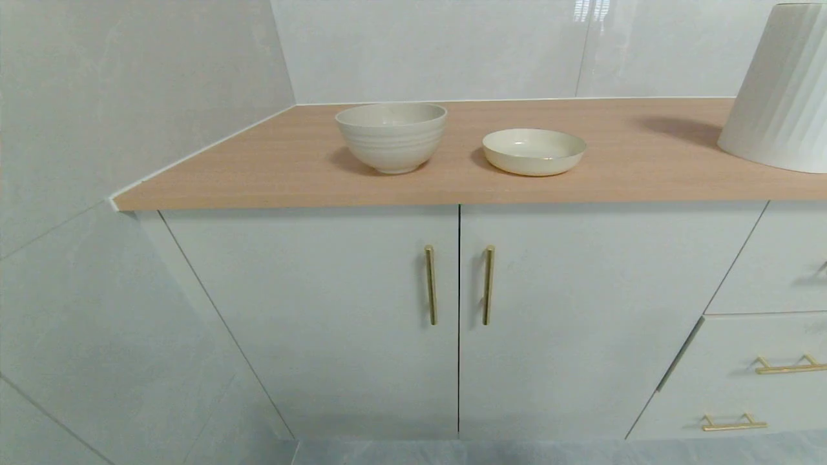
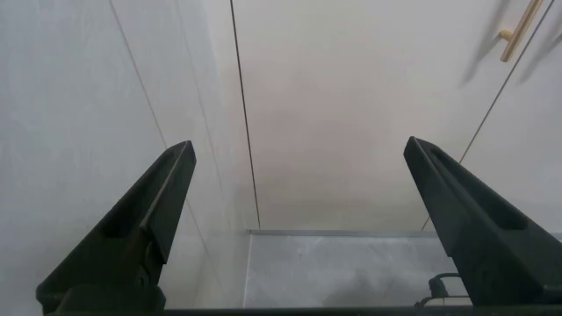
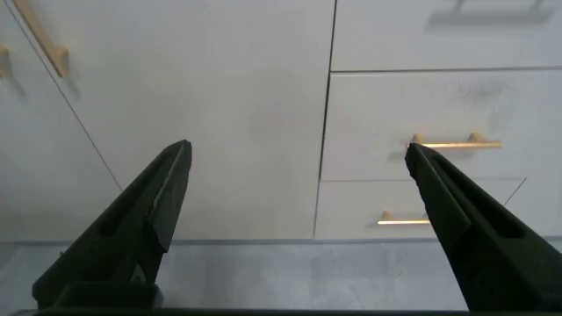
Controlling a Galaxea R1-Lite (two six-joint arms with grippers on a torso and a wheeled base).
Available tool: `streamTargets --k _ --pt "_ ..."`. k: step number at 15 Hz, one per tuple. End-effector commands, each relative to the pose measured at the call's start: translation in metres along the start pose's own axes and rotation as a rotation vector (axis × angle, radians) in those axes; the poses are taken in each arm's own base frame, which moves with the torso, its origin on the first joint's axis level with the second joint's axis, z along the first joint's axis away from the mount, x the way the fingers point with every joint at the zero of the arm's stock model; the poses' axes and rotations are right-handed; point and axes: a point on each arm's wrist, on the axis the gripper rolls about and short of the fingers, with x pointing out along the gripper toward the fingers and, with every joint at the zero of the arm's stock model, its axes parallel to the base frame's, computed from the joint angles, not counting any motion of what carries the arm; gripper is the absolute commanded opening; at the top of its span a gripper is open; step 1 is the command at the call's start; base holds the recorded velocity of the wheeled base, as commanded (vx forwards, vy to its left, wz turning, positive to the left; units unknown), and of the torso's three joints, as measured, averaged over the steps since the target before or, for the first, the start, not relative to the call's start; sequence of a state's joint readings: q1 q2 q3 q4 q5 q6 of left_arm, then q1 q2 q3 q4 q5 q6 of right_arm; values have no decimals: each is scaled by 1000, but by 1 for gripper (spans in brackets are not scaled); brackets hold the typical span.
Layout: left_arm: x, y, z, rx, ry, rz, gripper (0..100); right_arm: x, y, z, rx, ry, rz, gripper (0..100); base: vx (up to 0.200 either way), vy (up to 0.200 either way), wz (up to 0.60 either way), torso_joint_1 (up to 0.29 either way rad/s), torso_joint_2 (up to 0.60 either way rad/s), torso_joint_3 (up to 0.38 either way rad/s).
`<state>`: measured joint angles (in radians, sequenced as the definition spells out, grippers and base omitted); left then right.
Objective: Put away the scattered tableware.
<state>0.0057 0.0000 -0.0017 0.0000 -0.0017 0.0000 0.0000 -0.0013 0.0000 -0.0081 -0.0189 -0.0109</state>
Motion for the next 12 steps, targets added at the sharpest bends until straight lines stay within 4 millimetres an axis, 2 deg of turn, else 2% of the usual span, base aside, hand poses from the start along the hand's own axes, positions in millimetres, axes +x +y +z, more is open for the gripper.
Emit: streamTargets --k 1,3,4,5,6,8,9,11,12 --pt "0 0 0 0 0 2 100 0 0 0 -14 -1 7 100 0 0 0 0 0 0" --pt "0 0 0 0 0 2 100 -8 0 40 18 -107 62 100 0 0 0 0 0 0" --pt "0 0 0 0 -1 1 100 -6 1 71 71 -85 148 100 0 0 0 0 0 0" --pt "0 0 0 0 0 1 100 4 2 77 55 -21 203 100 0 0 0 0 0 0" --pt "0 0 0 0 0 1 100 31 6 89 55 120 303 100 0 0 0 0 0 0" --pt "0 0 0 0 0 1 100 72 12 115 75 263 443 100 0 0 0 0 0 0" --pt "0 0 0 0 0 1 100 103 21 133 81 322 542 100 0 0 0 0 0 0" --pt "0 0 0 0 0 1 100 149 52 151 63 395 712 100 0 0 0 0 0 0" --pt "0 0 0 0 -1 1 100 167 70 152 56 418 781 100 0 0 0 0 0 0"
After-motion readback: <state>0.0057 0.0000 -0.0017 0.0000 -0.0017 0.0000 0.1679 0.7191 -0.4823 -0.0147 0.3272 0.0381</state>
